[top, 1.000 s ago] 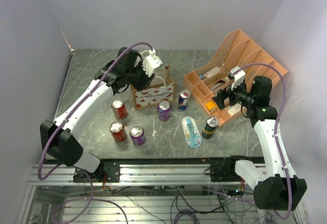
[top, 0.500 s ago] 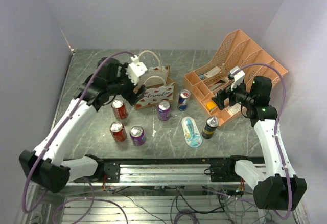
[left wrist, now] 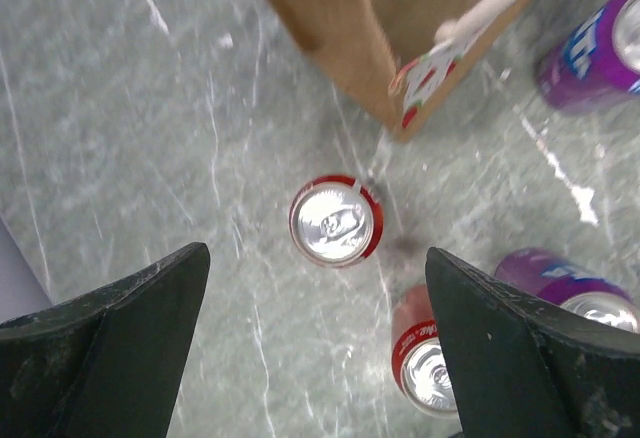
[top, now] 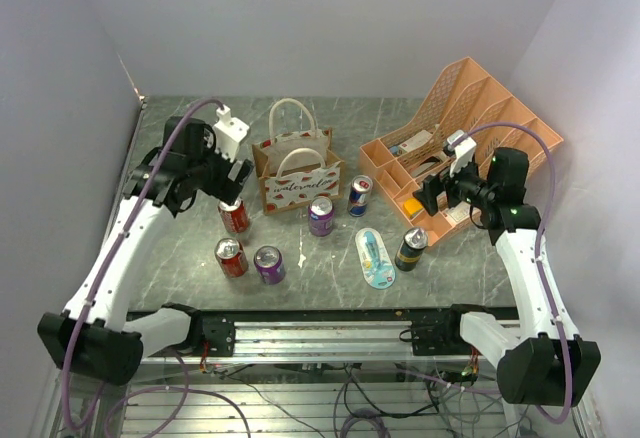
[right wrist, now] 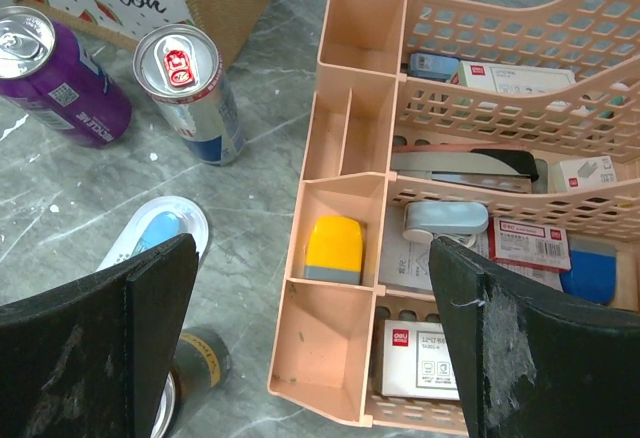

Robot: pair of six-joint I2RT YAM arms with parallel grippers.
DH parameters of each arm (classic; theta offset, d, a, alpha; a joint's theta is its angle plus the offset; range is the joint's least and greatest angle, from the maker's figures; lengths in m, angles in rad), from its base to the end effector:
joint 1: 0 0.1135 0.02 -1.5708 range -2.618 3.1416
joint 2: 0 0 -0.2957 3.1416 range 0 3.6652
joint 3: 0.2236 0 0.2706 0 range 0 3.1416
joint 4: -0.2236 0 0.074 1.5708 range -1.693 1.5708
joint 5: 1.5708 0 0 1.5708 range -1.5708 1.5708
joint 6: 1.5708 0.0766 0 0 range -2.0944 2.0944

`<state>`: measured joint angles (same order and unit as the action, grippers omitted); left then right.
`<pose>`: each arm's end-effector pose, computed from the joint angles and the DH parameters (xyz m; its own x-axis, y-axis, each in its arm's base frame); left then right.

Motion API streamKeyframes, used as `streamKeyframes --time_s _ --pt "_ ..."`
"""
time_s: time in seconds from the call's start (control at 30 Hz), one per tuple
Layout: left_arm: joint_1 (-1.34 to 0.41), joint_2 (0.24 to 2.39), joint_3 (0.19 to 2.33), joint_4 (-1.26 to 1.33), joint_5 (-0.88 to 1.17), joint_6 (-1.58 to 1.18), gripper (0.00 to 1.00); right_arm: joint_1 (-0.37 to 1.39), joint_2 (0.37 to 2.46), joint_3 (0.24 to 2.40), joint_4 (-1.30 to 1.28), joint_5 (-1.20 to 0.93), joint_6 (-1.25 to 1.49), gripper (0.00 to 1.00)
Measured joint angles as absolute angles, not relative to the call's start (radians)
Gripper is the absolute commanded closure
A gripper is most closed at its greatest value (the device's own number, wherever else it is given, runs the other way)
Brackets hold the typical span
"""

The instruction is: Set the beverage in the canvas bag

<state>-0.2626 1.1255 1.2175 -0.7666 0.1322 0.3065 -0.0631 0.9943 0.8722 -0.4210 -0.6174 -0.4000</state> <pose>0.2552 -0.0791 0.3707 -0.4674 0.4354 -0.7694 0.5221 0.8383 0.1571 0.2472 0.0288 0.3183 -0.3025 -0.2990 -0.9050 -0.6091 0.7910 -0.0578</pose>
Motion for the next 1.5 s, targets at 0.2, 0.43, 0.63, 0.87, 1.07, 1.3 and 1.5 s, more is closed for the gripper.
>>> streamKeyframes --time_s 0.2,0.43,0.63,0.87,1.07,1.3,1.5 --pt "-0.242 1.249 1.217 -0.868 0.117 0.359 0.01 -0.044 0.997 0.872 -0.421 -0.609 -0.402 0.00" --pt "-0.239 1.409 1.209 -0.889 0.128 0.408 0.01 -0.039 0.983 0.865 -0.420 -0.599 -0.402 0.00" --pt "-0.239 1.485 1.176 -0.873 0.131 0.420 0.08 -0.039 0.980 0.859 -0.421 -0.594 -0.403 0.00" --pt "-0.236 1.528 1.150 -0.830 0.138 0.422 0.16 -0.039 0.979 0.856 -0.421 -0.591 -0.406 0.00" --pt "-0.236 1.530 1.150 -0.812 0.154 0.416 0.15 -0.039 0.979 0.856 -0.421 -0.591 -0.408 0.00" --pt "-0.232 1.530 1.150 -0.792 0.163 0.407 0.46 -0.037 0.980 0.856 -0.422 -0.590 -0.411 0.00" --pt "-0.232 1.530 1.165 -0.822 0.170 0.422 0.68 -0.032 0.980 0.856 -0.422 -0.587 -0.416 0.00"
